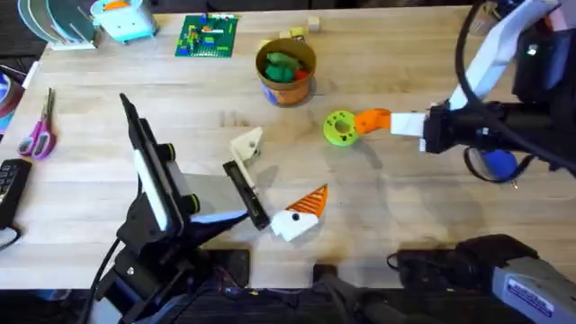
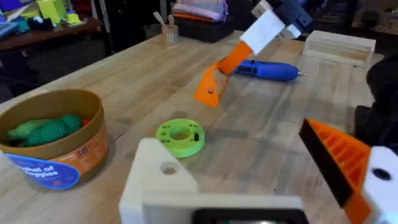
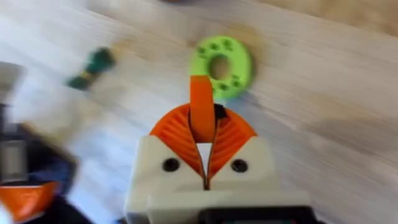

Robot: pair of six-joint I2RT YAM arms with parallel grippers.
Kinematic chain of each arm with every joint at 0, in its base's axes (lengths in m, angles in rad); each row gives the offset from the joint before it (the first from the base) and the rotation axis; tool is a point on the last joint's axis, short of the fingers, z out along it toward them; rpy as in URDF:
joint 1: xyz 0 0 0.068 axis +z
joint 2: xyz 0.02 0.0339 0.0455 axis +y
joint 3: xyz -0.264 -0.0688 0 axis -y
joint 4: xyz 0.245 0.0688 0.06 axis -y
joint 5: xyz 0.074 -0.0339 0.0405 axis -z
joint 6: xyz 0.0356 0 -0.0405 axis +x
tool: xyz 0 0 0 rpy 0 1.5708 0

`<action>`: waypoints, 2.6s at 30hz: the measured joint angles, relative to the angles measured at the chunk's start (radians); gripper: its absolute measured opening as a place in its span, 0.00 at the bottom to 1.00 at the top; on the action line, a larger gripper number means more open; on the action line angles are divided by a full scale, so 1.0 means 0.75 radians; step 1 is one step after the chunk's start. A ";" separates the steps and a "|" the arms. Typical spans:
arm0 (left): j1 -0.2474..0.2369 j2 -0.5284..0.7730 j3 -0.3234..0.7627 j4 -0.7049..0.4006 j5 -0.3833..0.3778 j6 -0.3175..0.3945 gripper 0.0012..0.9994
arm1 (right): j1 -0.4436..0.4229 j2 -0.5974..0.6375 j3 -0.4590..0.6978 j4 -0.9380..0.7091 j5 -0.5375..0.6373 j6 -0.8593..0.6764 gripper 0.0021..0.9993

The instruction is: Pick up the gripper from the table and insert it into the empty holder that is missing its gripper. Then pick up a screw, insert it into the mounting hole, and use the screwdriver to tighten it. Finally, clean up the table by picking up the vegetable and placing it into the bucket.

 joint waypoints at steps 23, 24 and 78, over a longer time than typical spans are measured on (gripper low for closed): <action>0.000 0.000 0.000 0.000 0.000 -0.184 0.99 | 0.040 0.549 -0.034 0.484 -1.065 0.484 0.01; 0.000 0.001 0.000 0.000 0.000 -0.187 0.99 | 0.058 0.575 -0.034 0.537 -1.086 0.511 0.01; 0.000 0.003 0.000 -0.003 -0.023 -0.246 0.99 | 0.444 0.909 -0.041 1.468 -1.021 1.420 0.01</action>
